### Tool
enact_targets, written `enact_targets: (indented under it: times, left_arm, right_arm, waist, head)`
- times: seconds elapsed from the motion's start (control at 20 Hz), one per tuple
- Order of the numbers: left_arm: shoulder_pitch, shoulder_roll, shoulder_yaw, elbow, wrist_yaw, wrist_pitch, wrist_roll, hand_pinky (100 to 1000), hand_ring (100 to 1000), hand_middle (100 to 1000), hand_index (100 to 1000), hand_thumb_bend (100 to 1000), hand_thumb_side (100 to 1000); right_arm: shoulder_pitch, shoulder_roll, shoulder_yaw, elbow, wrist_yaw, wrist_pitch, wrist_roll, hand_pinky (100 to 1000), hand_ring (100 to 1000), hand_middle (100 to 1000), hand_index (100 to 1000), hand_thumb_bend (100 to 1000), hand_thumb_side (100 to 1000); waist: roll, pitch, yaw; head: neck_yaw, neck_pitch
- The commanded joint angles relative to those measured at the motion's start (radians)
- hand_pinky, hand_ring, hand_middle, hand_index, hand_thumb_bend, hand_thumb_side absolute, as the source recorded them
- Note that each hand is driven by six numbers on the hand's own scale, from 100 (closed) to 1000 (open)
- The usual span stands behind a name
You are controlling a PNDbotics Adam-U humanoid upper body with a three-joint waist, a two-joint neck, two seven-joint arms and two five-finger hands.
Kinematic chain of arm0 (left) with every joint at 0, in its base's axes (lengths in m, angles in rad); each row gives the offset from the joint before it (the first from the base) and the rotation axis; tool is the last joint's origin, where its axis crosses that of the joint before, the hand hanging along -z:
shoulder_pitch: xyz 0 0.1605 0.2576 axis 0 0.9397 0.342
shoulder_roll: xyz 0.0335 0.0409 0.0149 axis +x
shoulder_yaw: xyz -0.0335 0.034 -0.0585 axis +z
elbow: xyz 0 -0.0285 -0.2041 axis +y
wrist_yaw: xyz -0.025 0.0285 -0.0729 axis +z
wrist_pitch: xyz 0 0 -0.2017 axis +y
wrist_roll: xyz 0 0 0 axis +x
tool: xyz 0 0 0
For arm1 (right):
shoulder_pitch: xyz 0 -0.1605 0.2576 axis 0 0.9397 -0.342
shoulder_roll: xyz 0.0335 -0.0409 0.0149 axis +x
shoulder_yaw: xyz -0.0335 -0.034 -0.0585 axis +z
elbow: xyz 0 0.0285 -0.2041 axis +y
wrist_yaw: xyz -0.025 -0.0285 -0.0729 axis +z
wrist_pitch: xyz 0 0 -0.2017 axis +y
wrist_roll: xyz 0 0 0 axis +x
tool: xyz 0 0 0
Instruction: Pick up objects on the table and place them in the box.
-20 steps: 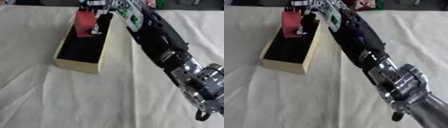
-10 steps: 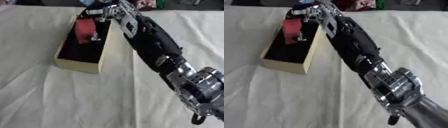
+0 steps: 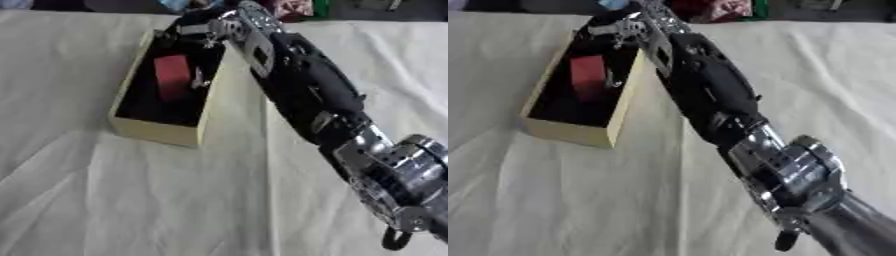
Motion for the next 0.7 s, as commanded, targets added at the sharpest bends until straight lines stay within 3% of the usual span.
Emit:
enact_targets:
  times: [0.05, 0.15, 0.2, 0.25, 0.4, 0.55, 0.7]
  left_arm:
    - [-0.01, 0.013, 0.002, -0.02, 0.005, 0.0, -0.002, 570, 540, 520, 664, 163, 100]
    - [-0.009, 0.013, 0.002, -0.02, 0.004, 0.0, -0.002, 570, 540, 519, 663, 163, 100]
    - [-0.008, 0.013, 0.002, -0.02, 0.004, 0.0, -0.002, 570, 540, 518, 663, 163, 100]
    - [-0.007, 0.013, 0.003, -0.02, 0.004, 0.0, -0.001, 570, 540, 518, 663, 164, 100]
    - [-0.005, 0.014, 0.005, -0.02, 0.002, 0.0, 0.001, 570, 540, 519, 664, 164, 100]
    - [-0.002, 0.017, 0.009, -0.02, -0.001, 0.0, 0.006, 571, 540, 519, 664, 164, 100]
    - [0.0, 0.018, 0.013, -0.02, -0.005, 0.0, 0.01, 570, 540, 519, 664, 165, 100]
  right_arm:
    - [-0.029, -0.012, -0.01, -0.012, 0.014, -0.01, -0.007, 899, 905, 872, 926, 532, 188]
    - [-0.031, -0.016, -0.013, -0.017, 0.005, -0.009, -0.012, 898, 901, 867, 923, 512, 193]
    - [-0.033, -0.02, -0.014, -0.022, -0.003, -0.008, -0.015, 896, 896, 861, 917, 429, 224]
    - [-0.034, -0.025, -0.016, -0.029, -0.014, -0.006, -0.02, 896, 893, 855, 914, 449, 196]
    - [-0.044, -0.061, -0.015, -0.075, -0.077, -0.003, -0.028, 889, 882, 840, 905, 366, 196]
    - [-0.041, -0.144, 0.014, -0.17, -0.173, -0.005, -0.034, 878, 871, 826, 898, 253, 197]
    - [-0.011, -0.226, 0.029, -0.316, -0.306, 0.037, -0.047, 869, 851, 806, 875, 123, 182]
  waist:
    - [-0.005, -0.017, -0.001]
    - [-0.004, -0.019, -0.002]
    - [-0.003, -0.02, -0.003]
    - [-0.002, -0.021, -0.005]
    - [0.0, -0.023, -0.011]
    - [0.0, -0.024, -0.023]
    - [0.004, -0.023, -0.04]
  head:
    - [0.003, -0.009]
    - [0.004, -0.008]
    - [0.005, -0.008]
    - [0.006, -0.008]
    - [0.011, -0.006]
    - [0.022, -0.003]
    - [0.038, -0.002]
